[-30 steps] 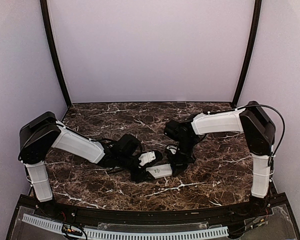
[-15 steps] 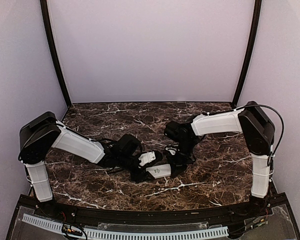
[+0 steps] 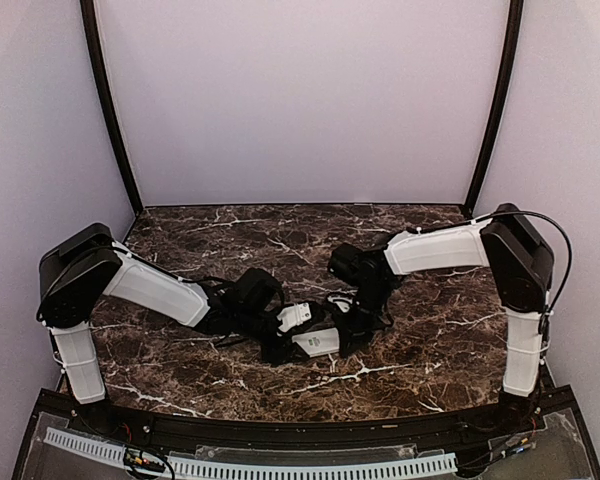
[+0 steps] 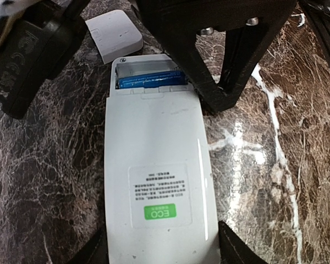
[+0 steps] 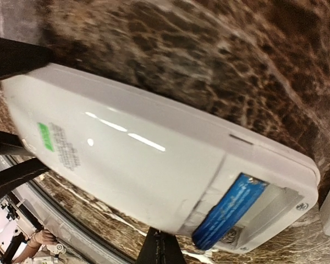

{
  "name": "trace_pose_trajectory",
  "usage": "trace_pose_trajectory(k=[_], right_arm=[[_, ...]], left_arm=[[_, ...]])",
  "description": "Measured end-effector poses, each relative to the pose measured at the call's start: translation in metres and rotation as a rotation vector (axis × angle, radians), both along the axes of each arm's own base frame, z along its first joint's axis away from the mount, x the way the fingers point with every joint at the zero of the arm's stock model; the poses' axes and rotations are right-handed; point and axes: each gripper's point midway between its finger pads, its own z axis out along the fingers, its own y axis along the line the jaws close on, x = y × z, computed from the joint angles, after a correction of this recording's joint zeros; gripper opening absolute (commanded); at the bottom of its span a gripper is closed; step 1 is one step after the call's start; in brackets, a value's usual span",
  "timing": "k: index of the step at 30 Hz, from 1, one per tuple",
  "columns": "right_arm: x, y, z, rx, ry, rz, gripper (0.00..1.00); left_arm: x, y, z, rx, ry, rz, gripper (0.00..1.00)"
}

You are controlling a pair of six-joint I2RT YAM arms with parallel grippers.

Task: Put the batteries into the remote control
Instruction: Press the battery in the battery compartment.

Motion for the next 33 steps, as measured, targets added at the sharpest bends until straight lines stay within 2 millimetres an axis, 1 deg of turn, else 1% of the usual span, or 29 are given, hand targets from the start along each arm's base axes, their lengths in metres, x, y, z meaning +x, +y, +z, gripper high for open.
trace_pose_trajectory(k=[3,8,9,11,14,16,18,22,25,27,33], right_arm=[[0.004,0.008,0.013,0.056,-0.032,0.007,0.0],[0.018,0.021,0.056,0.167,-0.117,-0.003,0.0],[0.022,0.022,0.063,0.178,-0.134,-0.01,0.0],[0.032,0.016,0.068,0.162,-0.165,-0.041,0.01],[0.046,0.0,0.062,0.088,-0.195,-0.095,0.06],[0.052,-0.012,0.057,0.037,-0.206,-0.121,0.06],[0.053,-0.016,0.053,0.008,-0.209,-0.132,0.06],[0.052,-0.018,0.041,-0.021,-0.188,-0.139,0.06],[0.048,-0.02,0.032,-0.037,-0.166,-0.142,0.03],[0.045,-0.02,0.029,-0.039,-0.154,-0.142,0.0],[0.035,-0.012,0.022,-0.023,-0.126,-0.127,0.0]], left_arm=[[0.0,0.0,0.0,0.0,0.0,0.0,0.29],[0.0,0.0,0.0,-0.001,0.0,-0.001,0.29],[0.0,0.0,0.0,-0.001,0.001,-0.001,0.29],[0.0,0.0,0.0,-0.002,0.001,-0.001,0.29],[0.0,0.0,0.0,-0.002,0.001,-0.002,0.29],[0.0,0.0,0.0,-0.002,0.002,-0.002,0.29],[-0.001,0.0,0.0,-0.002,0.002,-0.002,0.29],[0.0,0.0,0.0,-0.003,0.002,-0.003,0.29],[-0.001,-0.001,0.0,-0.004,0.004,-0.004,0.29],[-0.001,-0.001,0.0,-0.004,0.004,-0.005,0.3],[-0.002,-0.001,0.0,-0.005,0.007,-0.007,0.3]])
